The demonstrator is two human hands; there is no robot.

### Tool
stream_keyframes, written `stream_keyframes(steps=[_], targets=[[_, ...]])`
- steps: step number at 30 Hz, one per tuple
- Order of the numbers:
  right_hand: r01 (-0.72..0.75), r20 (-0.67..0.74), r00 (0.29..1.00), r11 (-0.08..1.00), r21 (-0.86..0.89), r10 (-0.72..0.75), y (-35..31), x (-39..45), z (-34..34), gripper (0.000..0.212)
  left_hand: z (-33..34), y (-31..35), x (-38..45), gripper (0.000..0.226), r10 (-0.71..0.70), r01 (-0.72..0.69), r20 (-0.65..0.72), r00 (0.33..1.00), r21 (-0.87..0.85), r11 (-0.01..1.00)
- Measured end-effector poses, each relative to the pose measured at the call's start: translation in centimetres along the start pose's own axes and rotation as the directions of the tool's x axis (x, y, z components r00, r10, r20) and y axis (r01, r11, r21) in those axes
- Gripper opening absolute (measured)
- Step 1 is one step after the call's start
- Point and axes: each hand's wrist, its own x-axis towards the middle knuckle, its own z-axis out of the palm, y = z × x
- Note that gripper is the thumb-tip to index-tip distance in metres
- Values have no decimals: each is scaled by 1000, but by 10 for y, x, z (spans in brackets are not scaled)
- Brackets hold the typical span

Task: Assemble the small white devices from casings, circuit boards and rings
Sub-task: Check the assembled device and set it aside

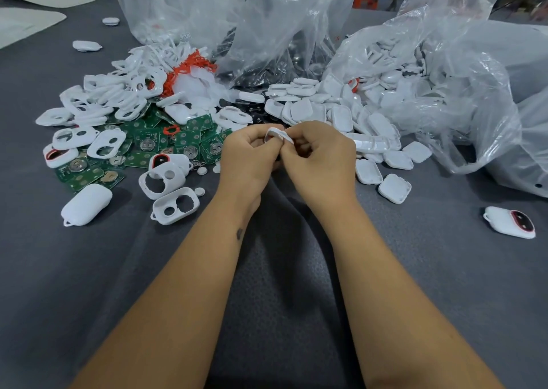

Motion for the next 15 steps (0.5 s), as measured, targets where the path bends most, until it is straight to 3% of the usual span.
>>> stream_keyframes(steps=[7,11,15], targets=[[-25,-10,1000,998,49,25,-1,0,-2,10,-1,-2,-2,19,23,-23,6,1000,6,1000],[-175,-43,981,964,200,187,0,5,-7,9,-3,-1,-4,15,35,-36,44,998,16,999],[-298,76,954,900,317,289,1,8,-11,8,-2,-2,-4,18,77,-83,78,994,79,993]])
